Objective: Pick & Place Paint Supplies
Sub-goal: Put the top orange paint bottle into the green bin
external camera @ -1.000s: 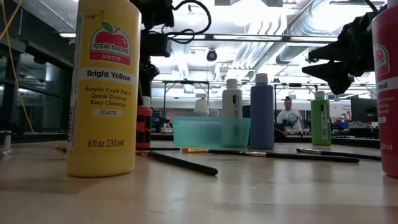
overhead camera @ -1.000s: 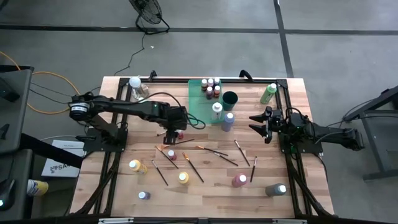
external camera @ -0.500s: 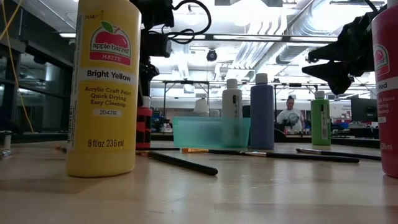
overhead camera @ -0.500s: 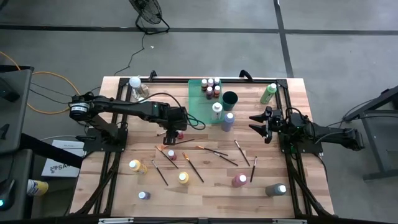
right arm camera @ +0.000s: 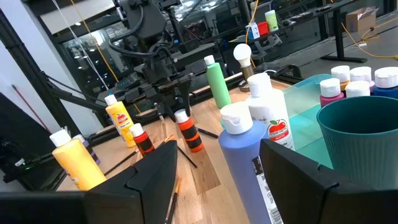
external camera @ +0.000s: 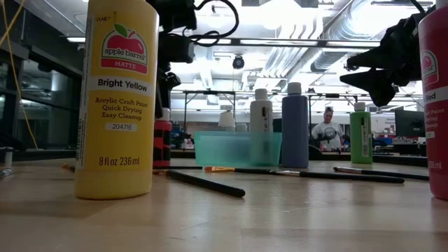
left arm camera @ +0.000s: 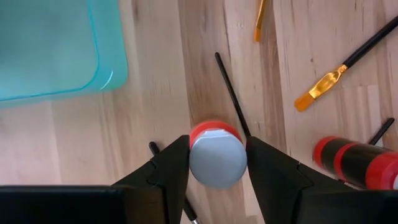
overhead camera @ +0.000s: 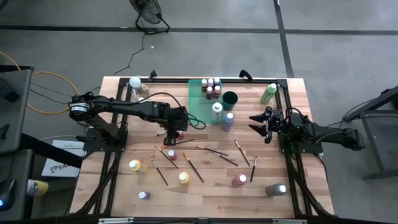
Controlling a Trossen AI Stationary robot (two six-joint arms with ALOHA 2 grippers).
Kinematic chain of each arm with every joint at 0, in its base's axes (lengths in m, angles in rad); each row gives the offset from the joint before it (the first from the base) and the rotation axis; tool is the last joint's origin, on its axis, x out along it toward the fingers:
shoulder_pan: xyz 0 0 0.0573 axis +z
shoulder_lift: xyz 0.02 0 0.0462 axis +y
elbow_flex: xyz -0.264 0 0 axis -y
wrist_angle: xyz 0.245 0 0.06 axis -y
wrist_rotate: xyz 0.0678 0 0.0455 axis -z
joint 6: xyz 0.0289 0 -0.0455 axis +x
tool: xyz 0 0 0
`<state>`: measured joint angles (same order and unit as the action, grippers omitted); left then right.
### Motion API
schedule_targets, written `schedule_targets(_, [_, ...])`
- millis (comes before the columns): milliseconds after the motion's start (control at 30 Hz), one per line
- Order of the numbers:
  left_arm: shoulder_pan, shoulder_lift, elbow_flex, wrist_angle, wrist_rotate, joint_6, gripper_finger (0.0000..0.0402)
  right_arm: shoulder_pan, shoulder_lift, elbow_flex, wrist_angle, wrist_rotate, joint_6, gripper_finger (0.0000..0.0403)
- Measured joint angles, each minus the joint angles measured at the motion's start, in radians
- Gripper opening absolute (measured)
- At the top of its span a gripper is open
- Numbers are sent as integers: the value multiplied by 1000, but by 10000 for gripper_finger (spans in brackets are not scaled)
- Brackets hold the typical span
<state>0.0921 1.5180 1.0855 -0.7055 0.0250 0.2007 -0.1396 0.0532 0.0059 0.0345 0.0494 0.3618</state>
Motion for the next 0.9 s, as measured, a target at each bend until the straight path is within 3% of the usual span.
schedule_targets(400, [0,4,0,-10,2,-6,150,0,0,0,0,0,0,223])
schedule_targets(600, [0,4,0,-2,3,-6,115,0,0,0,0,0,0,223])
schedule_targets(900, [0,4,0,-2,2,-14,114,0,0,0,0,0,0,223])
